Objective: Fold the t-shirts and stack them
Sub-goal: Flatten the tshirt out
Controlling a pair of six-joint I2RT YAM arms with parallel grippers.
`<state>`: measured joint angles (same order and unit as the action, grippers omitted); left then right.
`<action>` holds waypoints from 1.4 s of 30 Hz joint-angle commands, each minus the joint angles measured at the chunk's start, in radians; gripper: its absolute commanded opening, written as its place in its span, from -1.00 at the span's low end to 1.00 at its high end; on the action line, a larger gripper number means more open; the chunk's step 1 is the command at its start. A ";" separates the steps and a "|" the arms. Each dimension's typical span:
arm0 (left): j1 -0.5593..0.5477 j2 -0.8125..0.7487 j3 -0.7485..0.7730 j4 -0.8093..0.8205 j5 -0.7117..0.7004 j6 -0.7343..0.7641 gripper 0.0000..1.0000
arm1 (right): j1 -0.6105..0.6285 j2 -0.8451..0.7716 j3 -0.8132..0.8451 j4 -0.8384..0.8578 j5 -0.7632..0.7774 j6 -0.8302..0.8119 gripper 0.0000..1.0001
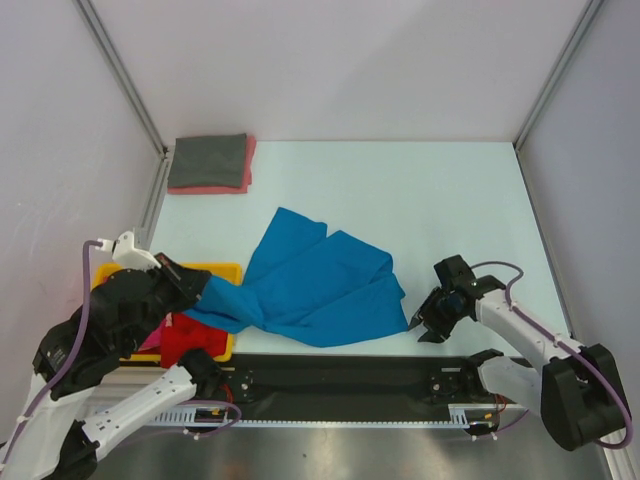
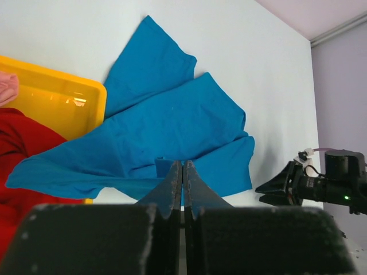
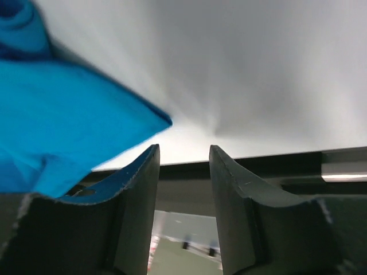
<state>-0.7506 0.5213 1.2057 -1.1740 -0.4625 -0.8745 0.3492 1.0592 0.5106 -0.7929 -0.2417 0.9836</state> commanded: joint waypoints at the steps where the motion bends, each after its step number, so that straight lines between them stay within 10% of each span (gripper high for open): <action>1: -0.004 0.006 0.006 0.057 0.031 0.028 -1.00 | 0.010 0.019 -0.029 0.113 0.061 0.162 -0.09; 16: -0.004 -0.056 -0.003 0.007 0.002 0.003 -0.99 | 0.100 0.222 0.035 0.136 0.171 0.273 -0.05; 24: -0.004 -0.073 0.009 -0.006 -0.019 0.006 -0.99 | 0.122 0.283 -0.010 0.162 0.208 0.348 -0.38; 28: -0.004 -0.064 0.043 0.002 -0.031 0.028 -0.99 | 0.111 0.276 0.040 0.123 0.267 0.284 -1.00; 42: -0.004 0.212 0.371 0.434 -0.045 0.477 -1.00 | -0.007 -0.086 0.598 -0.138 0.498 -0.267 -1.00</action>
<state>-0.7506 0.6567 1.4979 -0.9714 -0.5198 -0.5747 0.3580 1.0096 0.9871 -0.8726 0.1581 0.8921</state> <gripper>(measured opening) 0.006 0.012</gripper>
